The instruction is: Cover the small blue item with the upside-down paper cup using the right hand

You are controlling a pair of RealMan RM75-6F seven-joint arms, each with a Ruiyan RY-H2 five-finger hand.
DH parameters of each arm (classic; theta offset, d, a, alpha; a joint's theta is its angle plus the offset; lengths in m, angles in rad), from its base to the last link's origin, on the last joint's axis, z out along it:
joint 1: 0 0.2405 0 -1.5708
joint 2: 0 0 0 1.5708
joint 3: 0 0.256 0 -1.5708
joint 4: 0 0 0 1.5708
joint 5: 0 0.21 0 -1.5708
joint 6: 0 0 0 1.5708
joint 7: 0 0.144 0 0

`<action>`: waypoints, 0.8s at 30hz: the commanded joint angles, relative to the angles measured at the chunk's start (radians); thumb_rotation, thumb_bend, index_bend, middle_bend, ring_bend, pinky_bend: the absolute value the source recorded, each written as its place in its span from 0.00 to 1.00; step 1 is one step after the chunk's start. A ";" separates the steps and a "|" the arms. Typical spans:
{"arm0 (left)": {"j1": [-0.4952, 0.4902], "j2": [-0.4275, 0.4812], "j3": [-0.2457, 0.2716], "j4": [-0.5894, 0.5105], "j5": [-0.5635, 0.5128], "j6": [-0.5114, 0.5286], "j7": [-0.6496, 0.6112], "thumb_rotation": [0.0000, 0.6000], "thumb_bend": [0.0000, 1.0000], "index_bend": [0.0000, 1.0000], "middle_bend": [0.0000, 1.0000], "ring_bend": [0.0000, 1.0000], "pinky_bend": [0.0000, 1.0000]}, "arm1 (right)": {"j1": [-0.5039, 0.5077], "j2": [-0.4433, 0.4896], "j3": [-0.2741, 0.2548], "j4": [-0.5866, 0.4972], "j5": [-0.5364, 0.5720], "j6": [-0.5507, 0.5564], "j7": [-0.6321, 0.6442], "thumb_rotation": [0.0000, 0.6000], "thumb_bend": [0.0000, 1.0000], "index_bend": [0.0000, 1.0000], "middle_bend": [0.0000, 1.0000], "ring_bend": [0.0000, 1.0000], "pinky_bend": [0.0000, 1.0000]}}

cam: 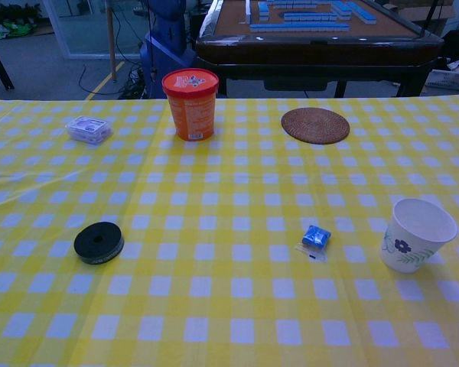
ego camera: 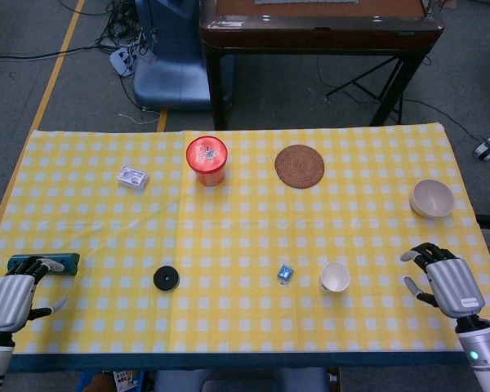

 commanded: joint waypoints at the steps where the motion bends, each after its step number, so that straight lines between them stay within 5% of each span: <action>1: 0.001 0.008 -0.002 -0.008 -0.005 0.001 -0.006 1.00 0.10 0.46 0.37 0.24 0.30 | 0.021 0.008 -0.001 -0.009 0.005 -0.038 -0.030 1.00 0.11 0.39 0.44 0.40 0.71; 5: 0.006 0.022 -0.001 -0.018 -0.002 0.010 -0.021 1.00 0.10 0.46 0.37 0.24 0.30 | 0.058 0.049 -0.016 -0.084 -0.018 -0.107 -0.137 1.00 0.01 0.29 0.53 0.52 0.77; 14: 0.015 0.052 0.005 -0.024 0.005 0.018 -0.068 1.00 0.10 0.46 0.37 0.24 0.35 | 0.148 0.119 -0.027 -0.291 0.039 -0.316 -0.365 1.00 0.00 0.19 0.94 0.92 1.00; 24: 0.025 0.085 0.013 -0.047 0.004 0.020 -0.084 1.00 0.10 0.46 0.37 0.24 0.37 | 0.207 0.034 0.003 -0.351 0.159 -0.402 -0.606 1.00 0.00 0.16 0.98 0.97 1.00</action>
